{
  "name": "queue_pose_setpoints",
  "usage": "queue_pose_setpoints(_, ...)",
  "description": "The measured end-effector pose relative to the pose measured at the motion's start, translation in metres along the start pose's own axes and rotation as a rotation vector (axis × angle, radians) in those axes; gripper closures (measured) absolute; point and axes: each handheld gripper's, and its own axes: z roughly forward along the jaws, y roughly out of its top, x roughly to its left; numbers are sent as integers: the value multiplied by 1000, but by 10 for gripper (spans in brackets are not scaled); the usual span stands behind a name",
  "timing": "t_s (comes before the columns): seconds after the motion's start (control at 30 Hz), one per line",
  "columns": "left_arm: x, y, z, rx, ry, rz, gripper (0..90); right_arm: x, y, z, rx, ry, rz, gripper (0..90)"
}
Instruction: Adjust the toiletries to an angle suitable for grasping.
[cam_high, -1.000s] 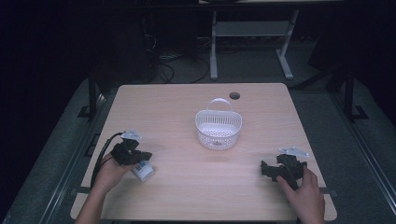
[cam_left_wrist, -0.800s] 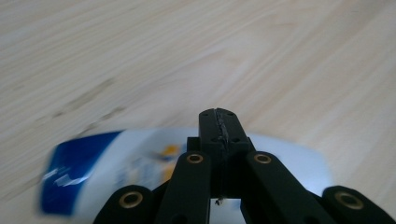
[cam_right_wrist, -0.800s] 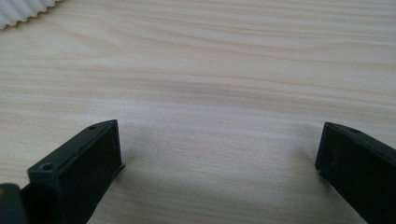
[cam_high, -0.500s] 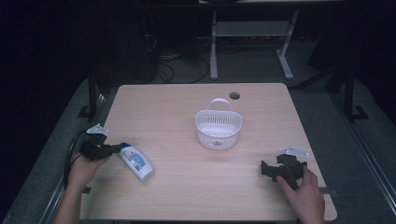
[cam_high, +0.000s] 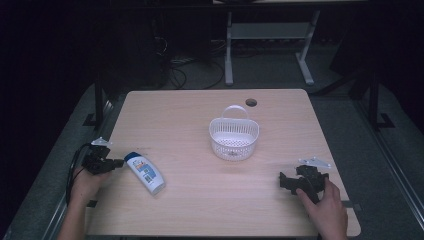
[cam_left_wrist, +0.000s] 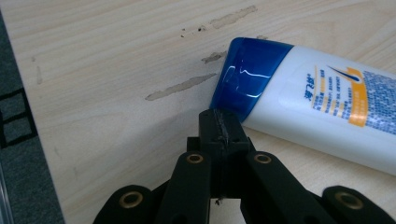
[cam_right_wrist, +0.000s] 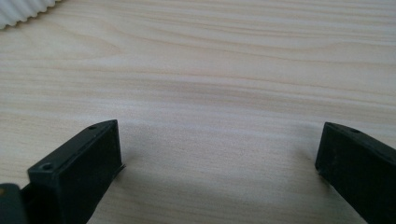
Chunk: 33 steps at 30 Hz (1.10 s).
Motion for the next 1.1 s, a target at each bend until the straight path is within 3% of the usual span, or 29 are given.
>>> queue_pose_setpoints(1.1, -33, 55, 34, -22, -63, 70, 900, 0, 0, 0, 0, 0, 0, 0)
